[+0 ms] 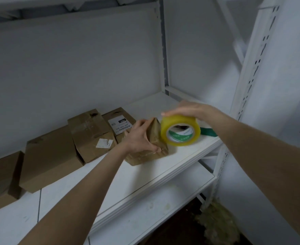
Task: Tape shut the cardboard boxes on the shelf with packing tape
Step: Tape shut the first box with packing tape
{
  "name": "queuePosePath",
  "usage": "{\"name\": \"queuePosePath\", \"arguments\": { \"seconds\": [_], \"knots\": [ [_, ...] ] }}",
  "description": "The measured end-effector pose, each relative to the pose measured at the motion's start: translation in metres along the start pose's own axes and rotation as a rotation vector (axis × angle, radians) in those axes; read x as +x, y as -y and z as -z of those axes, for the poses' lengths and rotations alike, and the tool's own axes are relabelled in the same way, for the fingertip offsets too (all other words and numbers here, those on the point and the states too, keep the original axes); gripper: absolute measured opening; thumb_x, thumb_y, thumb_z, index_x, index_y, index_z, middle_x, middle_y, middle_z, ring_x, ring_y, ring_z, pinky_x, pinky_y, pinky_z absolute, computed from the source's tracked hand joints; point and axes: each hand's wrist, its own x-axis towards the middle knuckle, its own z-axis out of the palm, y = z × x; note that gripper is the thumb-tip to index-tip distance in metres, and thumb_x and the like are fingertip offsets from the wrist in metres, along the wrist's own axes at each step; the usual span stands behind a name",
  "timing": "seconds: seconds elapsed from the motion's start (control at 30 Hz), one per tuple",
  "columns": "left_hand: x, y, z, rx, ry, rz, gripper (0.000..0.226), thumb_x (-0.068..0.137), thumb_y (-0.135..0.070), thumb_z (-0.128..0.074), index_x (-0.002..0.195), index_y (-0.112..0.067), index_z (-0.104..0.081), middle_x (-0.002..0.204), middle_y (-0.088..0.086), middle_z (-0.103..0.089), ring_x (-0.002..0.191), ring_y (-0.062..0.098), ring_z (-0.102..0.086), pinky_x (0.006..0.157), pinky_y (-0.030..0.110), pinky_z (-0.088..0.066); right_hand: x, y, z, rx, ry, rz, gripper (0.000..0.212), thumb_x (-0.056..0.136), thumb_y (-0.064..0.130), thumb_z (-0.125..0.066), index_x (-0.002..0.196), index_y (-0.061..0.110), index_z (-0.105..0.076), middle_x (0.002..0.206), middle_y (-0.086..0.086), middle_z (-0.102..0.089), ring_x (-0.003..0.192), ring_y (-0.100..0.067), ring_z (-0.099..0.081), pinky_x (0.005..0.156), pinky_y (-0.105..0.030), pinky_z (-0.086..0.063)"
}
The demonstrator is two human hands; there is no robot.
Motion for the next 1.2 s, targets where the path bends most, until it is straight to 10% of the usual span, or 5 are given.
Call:
{"name": "queuePosePath", "arguments": {
  "seconds": [0.07, 0.2, 0.53, 0.87, 1.2],
  "knots": [
    [0.002, 0.001, 0.006, -0.151, -0.096, -0.039, 0.126, 0.042, -0.066, -0.076, 0.149, -0.038, -0.015, 0.144, -0.004, -0.023, 0.133, 0.023, -0.031, 0.112, 0.05, -0.028, -0.002, 0.01, 0.021, 0.065, 0.01, -0.008, 0.052, 0.065, 0.072, -0.067, 0.092, 0.028, -0.064, 0.101, 0.002, -0.068, 0.096, -0.02, -0.063, 0.088, -0.036, -0.049],
    [-0.002, 0.001, -0.004, -0.351, -0.226, -0.075, 0.113, 0.056, -0.033, -0.091, 0.147, -0.033, -0.026, 0.142, 0.002, -0.03, 0.127, 0.016, -0.035, 0.106, 0.027, -0.033, -0.001, 0.019, 0.033, 0.131, -0.05, -0.001, 0.053, 0.073, 0.062, -0.071, 0.105, 0.021, -0.062, 0.1, -0.001, -0.069, 0.09, -0.019, -0.065, 0.07, -0.03, -0.049],
    [-0.002, 0.03, -0.003, -0.583, -0.193, -0.04, 0.115, 0.043, -0.059, -0.088, 0.142, -0.042, -0.033, 0.14, -0.002, -0.04, 0.127, 0.015, -0.045, 0.105, 0.044, -0.043, 0.014, 0.028, 0.026, -0.258, -0.152, -0.031, 0.049, 0.073, 0.066, -0.07, 0.079, 0.018, -0.059, 0.089, 0.0, -0.059, 0.074, -0.014, -0.055, 0.06, -0.027, -0.04],
    [-0.003, 0.036, 0.001, -0.638, -0.132, -0.09, 0.107, 0.046, -0.051, -0.089, 0.139, -0.042, -0.037, 0.14, 0.001, -0.041, 0.125, 0.017, -0.048, 0.101, 0.044, -0.047, 0.012, 0.002, 0.011, -0.345, -0.017, -0.177, 0.058, 0.071, 0.073, -0.066, 0.096, 0.021, -0.06, 0.101, -0.001, -0.063, 0.092, -0.023, -0.061, 0.089, -0.039, -0.05],
    [-0.018, 0.051, 0.009, -0.823, -0.025, -0.084, 0.101, 0.068, -0.016, -0.078, 0.147, -0.041, -0.02, 0.142, -0.004, -0.042, 0.11, -0.002, -0.059, 0.082, 0.019, -0.053, 0.029, 0.012, -0.033, -0.219, 0.028, -0.204, 0.085, 0.073, 0.076, -0.062, 0.128, 0.011, -0.056, 0.127, -0.009, -0.059, 0.1, -0.024, -0.056, 0.086, -0.031, -0.045]
  ]
}}
